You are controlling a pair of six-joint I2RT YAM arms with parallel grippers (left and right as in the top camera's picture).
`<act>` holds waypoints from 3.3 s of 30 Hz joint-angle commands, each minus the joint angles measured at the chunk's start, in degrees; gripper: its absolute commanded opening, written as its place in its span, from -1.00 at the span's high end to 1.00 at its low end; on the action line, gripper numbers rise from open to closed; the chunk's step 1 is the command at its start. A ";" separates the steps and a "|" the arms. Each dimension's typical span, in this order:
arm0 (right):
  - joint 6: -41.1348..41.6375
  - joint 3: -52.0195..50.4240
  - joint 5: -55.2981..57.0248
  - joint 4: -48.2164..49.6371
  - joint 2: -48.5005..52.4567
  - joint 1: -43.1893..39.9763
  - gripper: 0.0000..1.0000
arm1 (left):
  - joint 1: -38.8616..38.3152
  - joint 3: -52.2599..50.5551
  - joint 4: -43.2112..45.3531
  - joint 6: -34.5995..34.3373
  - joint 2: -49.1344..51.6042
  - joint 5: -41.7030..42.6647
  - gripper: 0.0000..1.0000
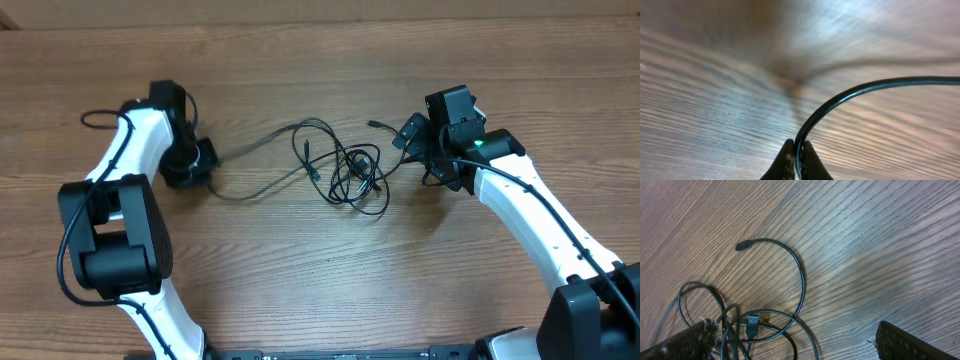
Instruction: Untangle cables
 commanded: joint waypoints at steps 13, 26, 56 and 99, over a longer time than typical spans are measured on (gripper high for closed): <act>0.37 0.68 -11.78 3.58 -1.01 -0.15 -1.00 | -0.17 5.95 7.61 1.95 -35.76 33.86 0.91; -27.41 0.70 -52.61 23.02 -10.05 7.52 -1.00 | -2.45 5.90 6.19 -3.58 -34.60 26.77 0.92; -25.03 0.68 -1.97 17.84 -10.58 26.84 -0.99 | -17.84 5.81 -11.74 -7.52 -18.80 6.64 0.09; -16.11 0.63 -19.65 9.31 -10.51 17.90 -1.00 | -21.03 55.82 -5.35 -4.63 -20.02 28.74 0.92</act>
